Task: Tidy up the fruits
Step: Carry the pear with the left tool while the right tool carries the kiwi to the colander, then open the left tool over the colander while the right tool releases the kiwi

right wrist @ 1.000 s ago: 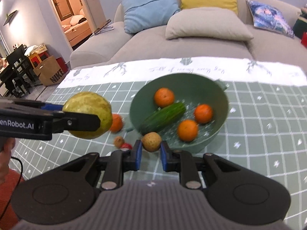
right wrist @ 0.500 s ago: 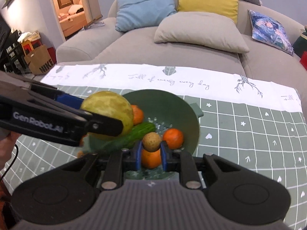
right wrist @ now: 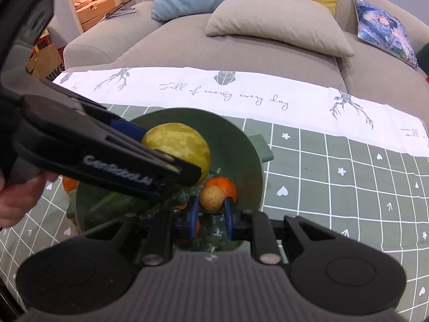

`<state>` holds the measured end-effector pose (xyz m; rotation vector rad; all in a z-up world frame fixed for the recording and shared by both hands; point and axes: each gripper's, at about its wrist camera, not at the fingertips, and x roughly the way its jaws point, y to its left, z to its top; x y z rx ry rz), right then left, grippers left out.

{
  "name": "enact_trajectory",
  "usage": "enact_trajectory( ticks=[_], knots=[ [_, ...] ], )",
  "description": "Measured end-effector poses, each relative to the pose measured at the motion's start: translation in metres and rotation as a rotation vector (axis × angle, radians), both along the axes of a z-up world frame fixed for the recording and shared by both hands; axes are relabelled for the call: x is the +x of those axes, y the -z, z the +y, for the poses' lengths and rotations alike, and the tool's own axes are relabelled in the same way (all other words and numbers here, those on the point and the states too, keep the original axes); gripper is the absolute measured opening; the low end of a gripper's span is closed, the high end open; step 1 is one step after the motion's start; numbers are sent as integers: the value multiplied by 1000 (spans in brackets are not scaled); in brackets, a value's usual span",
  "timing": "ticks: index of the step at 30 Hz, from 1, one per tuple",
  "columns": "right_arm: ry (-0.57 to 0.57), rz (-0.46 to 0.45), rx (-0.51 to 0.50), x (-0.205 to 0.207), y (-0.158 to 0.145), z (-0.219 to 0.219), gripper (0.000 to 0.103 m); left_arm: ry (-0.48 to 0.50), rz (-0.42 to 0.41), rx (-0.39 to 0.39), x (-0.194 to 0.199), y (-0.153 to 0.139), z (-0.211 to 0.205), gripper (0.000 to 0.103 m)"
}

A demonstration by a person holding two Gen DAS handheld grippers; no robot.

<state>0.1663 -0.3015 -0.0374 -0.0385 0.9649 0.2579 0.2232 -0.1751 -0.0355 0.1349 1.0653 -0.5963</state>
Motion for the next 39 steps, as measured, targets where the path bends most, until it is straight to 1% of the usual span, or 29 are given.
enact_trajectory(
  ticks=[5,13,15,17,23,27,30,35,39],
  knots=[
    [-1,13,4,6,6,-1,16,16,15,30,8,12,-5,74],
    [-11,24,-7,8,8,0,16,20,15,16,11,16,-7,75],
    [-19,31,-10,8,8,1,16,24,1,24,8,14,-7,78],
    [-27,39,-11,10,8,1,16,21,-10,15,6,10,-5,79],
    [-69,86,-43,15,10,8,16,11,-45,-26,-5,-10,9,79],
    [-115,124,-86,19,15,14,16,-10,-80,-25,-16,-24,26,79],
    [-145,140,-130,20,18,19,16,-47,-83,-13,-24,-31,41,79],
    [-177,162,-168,25,23,25,16,-110,-94,-5,-38,-36,66,79],
    [-213,169,-211,27,27,33,16,-158,-99,17,-48,-37,86,79]
  ],
)
